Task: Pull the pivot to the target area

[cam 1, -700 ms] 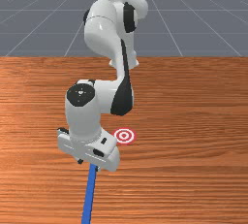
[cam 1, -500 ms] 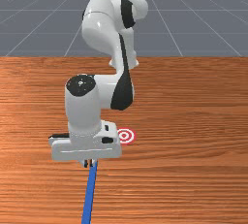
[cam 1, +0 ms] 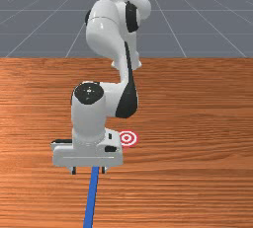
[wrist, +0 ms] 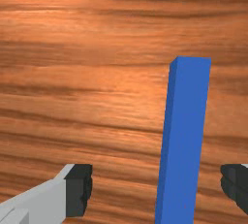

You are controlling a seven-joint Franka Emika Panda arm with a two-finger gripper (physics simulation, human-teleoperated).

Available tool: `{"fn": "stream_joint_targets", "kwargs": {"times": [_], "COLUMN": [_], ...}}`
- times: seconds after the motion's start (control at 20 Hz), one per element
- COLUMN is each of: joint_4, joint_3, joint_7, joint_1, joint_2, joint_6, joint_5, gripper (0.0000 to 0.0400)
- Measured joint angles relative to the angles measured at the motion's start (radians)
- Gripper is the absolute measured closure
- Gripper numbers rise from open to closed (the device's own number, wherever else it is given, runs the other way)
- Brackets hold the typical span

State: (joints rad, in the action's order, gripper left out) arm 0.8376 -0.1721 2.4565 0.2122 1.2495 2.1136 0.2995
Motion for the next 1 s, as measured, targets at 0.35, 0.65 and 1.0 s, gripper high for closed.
{"fn": "stream_joint_targets", "kwargs": {"times": [0.35,0.65,1.0], "joint_4": [-0.275,-0.293,-0.277], "joint_3": [0.008,-0.002,-0.007], "joint_7": [0.04,0.049,0.041], "joint_1": [-0.031,-0.027,-0.022], "joint_2": [0.179,0.191,0.18], "joint_6": [-0.052,-0.054,-0.047], "joint_5": [-0.013,-0.025,-0.032], "gripper": [0.0,0.03,0.0304]}}
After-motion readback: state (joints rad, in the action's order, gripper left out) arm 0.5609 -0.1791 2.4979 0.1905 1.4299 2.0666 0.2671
